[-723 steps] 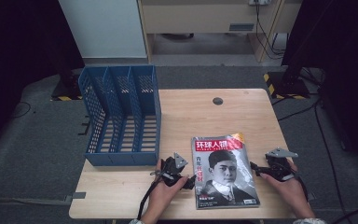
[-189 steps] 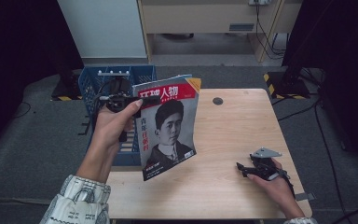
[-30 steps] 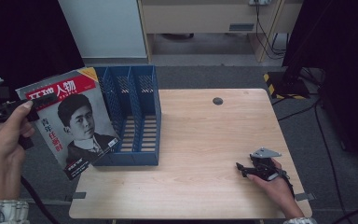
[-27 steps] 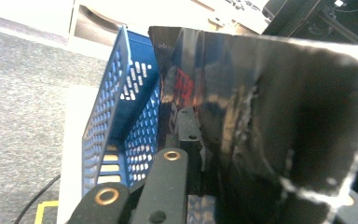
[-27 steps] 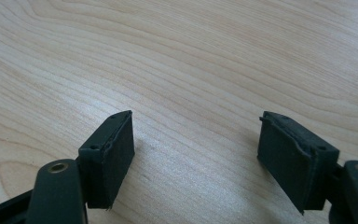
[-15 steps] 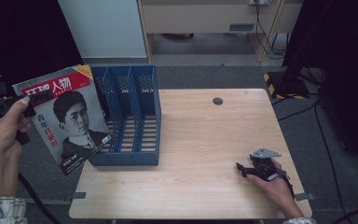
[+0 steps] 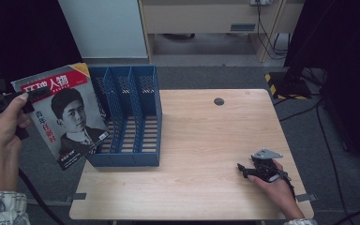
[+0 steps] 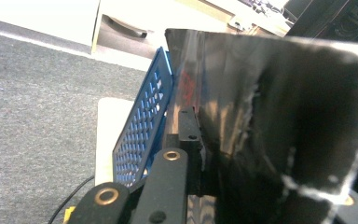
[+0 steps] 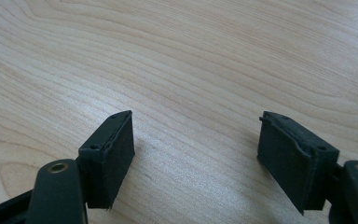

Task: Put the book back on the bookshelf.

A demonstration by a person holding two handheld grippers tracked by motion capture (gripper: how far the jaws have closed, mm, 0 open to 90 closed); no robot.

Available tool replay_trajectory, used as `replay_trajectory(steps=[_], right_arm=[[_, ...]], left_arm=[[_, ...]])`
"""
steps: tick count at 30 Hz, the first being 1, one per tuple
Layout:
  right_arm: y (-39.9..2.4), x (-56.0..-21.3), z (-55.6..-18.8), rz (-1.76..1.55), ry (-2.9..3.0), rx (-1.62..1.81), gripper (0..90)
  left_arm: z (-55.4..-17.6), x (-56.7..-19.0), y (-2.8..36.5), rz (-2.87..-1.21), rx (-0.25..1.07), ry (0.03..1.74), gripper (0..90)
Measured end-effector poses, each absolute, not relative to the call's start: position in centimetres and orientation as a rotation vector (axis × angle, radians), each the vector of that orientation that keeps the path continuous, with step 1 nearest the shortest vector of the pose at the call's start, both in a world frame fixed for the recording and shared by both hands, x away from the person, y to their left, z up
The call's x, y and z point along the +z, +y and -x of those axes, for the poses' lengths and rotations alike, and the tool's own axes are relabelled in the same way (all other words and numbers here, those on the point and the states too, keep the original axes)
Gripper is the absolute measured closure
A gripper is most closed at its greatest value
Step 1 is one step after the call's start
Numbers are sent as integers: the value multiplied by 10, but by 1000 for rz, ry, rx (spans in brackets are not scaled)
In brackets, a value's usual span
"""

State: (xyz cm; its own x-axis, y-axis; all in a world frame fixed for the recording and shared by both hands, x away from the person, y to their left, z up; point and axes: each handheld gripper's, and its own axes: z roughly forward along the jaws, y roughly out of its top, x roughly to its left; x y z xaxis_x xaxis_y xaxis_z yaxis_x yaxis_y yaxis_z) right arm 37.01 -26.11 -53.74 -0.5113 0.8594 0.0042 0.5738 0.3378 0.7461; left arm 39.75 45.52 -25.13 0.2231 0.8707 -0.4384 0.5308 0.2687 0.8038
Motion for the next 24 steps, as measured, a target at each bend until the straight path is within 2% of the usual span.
replay_trajectory(steps=[12, 24], right_arm=[[-261, -537, -370, -1265, 2216, 996, 272], [-261, -537, -370, -1267, 2214, 997, 271]], left_arm=[[-409, -258, 442, -1432, 445, 1448, 863], [-419, -264, 430, -1422, 420, 1437, 863]])
